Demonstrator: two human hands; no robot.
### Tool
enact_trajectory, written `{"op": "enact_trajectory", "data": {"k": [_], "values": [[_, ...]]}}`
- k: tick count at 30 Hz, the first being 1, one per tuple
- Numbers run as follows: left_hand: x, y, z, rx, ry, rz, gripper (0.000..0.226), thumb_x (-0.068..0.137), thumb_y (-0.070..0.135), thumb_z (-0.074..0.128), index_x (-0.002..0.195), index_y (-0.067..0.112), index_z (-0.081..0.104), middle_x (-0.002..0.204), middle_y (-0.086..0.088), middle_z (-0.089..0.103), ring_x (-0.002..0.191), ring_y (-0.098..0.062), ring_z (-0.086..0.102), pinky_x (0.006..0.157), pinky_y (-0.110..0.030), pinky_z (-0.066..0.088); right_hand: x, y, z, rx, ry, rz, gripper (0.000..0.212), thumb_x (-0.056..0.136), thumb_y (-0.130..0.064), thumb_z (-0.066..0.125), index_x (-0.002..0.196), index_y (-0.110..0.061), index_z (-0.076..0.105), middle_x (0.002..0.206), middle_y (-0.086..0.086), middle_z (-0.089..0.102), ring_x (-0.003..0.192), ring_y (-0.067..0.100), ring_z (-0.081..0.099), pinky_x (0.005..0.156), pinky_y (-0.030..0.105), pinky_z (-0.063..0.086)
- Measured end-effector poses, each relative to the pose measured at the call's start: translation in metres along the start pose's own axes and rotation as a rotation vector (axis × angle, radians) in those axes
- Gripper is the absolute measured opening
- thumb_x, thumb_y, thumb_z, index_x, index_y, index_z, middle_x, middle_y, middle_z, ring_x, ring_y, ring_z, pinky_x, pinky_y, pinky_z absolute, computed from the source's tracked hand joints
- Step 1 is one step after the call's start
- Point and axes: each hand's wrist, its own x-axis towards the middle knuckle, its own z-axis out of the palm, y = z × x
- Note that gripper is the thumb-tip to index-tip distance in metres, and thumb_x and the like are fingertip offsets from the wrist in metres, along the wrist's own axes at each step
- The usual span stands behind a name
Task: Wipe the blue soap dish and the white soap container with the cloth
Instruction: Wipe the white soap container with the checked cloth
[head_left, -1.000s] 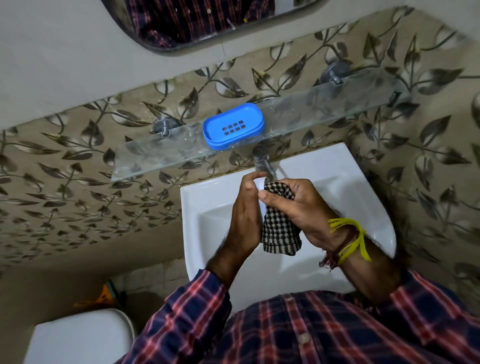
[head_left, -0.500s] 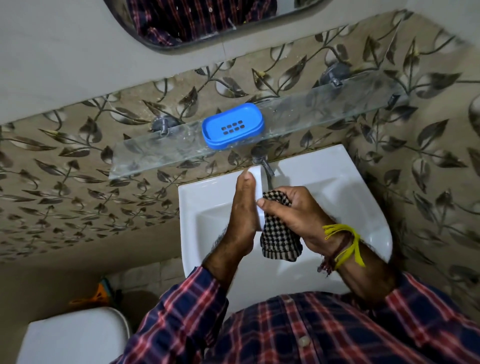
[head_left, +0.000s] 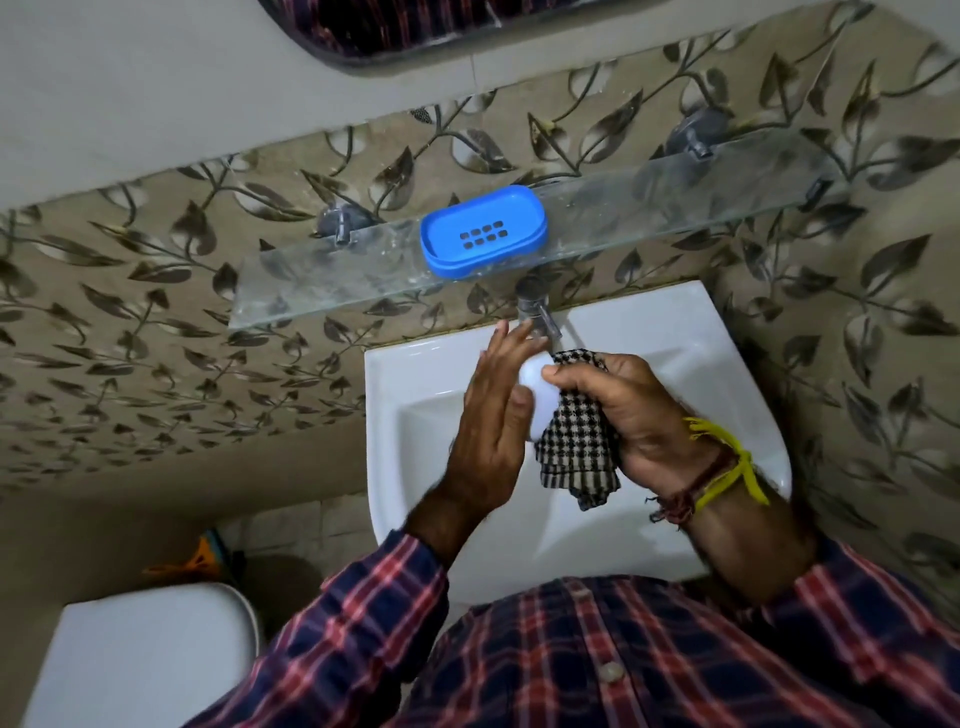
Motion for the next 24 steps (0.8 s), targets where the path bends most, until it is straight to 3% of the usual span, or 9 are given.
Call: {"op": "enact_trajectory", "data": {"k": [4,8,10,12,14,16,18,20,24], "values": [[0.009,0.002,0.010,-0.093,0.220,-0.078,0.041,0.104,0.024,0.025,0.118,0.009,0.061,0.117,-0.013,0.066,0.112,-0.037,0.061,0.095,-0.060,0.046,0.000,0.005,0.008,-0.080,0.007,-0.069,0.039,0.088,-0.014,0.068,0.102,0.020,0.055,0.091,0.018,0.054,0.085,0.029,0.053,0.081,0.041,0.043],[0.016,0.010,0.008,-0.123,0.264,-0.240,0.045,0.106,0.022,0.025,0.102,0.007,0.067,0.092,-0.005,0.072,0.092,-0.017,0.068,0.084,-0.032,0.053,-0.010,0.007,0.011,-0.248,0.015,-0.174,0.027,0.087,-0.014,0.070,0.091,0.011,0.062,0.079,0.023,0.062,0.070,0.026,0.059,0.065,0.037,0.052],[0.024,0.011,0.002,-0.189,0.175,-0.342,0.055,0.106,0.034,0.024,0.102,0.004,0.069,0.092,-0.010,0.074,0.091,-0.021,0.070,0.083,-0.039,0.056,-0.015,0.009,0.011,-0.276,0.029,-0.192,0.021,0.085,-0.009,0.072,0.092,0.010,0.065,0.082,0.032,0.067,0.065,0.028,0.064,0.056,0.035,0.058],[0.022,0.014,0.001,-0.292,0.080,-0.352,0.052,0.107,0.038,0.024,0.122,0.007,0.064,0.115,-0.012,0.072,0.108,-0.027,0.068,0.096,-0.046,0.054,-0.014,0.008,0.009,-0.215,0.038,-0.178,0.025,0.083,-0.009,0.073,0.092,0.012,0.063,0.084,0.036,0.066,0.066,0.032,0.065,0.056,0.038,0.059],[0.013,0.017,0.005,-0.385,0.044,-0.266,0.043,0.110,0.027,0.022,0.140,0.014,0.049,0.133,-0.005,0.064,0.123,-0.021,0.061,0.102,-0.033,0.049,-0.008,0.002,0.010,-0.124,0.063,-0.143,0.029,0.083,-0.011,0.073,0.095,0.013,0.063,0.089,0.034,0.066,0.074,0.034,0.065,0.069,0.047,0.058],[0.005,0.019,0.010,-0.482,0.038,-0.280,0.044,0.111,0.026,0.019,0.144,0.010,0.042,0.131,-0.014,0.062,0.120,-0.021,0.063,0.099,-0.027,0.049,-0.004,0.000,0.013,-0.118,0.086,-0.129,0.030,0.083,-0.012,0.073,0.092,0.014,0.062,0.087,0.031,0.064,0.077,0.031,0.062,0.076,0.048,0.054],[0.006,0.019,0.014,-0.462,0.061,-0.371,0.056,0.109,0.042,0.018,0.140,0.004,0.046,0.121,-0.015,0.068,0.112,-0.019,0.067,0.093,-0.024,0.050,-0.001,0.003,0.012,-0.181,0.072,-0.149,0.023,0.086,-0.015,0.072,0.077,0.005,0.063,0.070,0.015,0.060,0.067,0.022,0.057,0.064,0.033,0.049],[0.013,0.020,0.013,-0.431,0.074,-0.458,0.065,0.108,0.045,0.013,0.131,0.002,0.057,0.113,-0.014,0.073,0.107,-0.021,0.069,0.091,-0.026,0.051,-0.003,0.006,0.010,-0.254,0.048,-0.203,0.024,0.087,-0.015,0.071,0.070,-0.001,0.062,0.060,0.003,0.058,0.057,0.013,0.054,0.055,0.022,0.047],[0.029,0.022,0.004,-0.441,0.186,-0.666,0.068,0.107,0.052,0.022,0.090,0.020,0.080,0.084,-0.007,0.079,0.081,-0.017,0.075,0.069,-0.025,0.057,-0.008,0.012,0.009,-0.432,-0.046,-0.262,0.018,0.087,-0.010,0.071,0.080,0.006,0.066,0.071,0.017,0.071,0.065,0.013,0.062,0.061,0.029,0.053]]}}
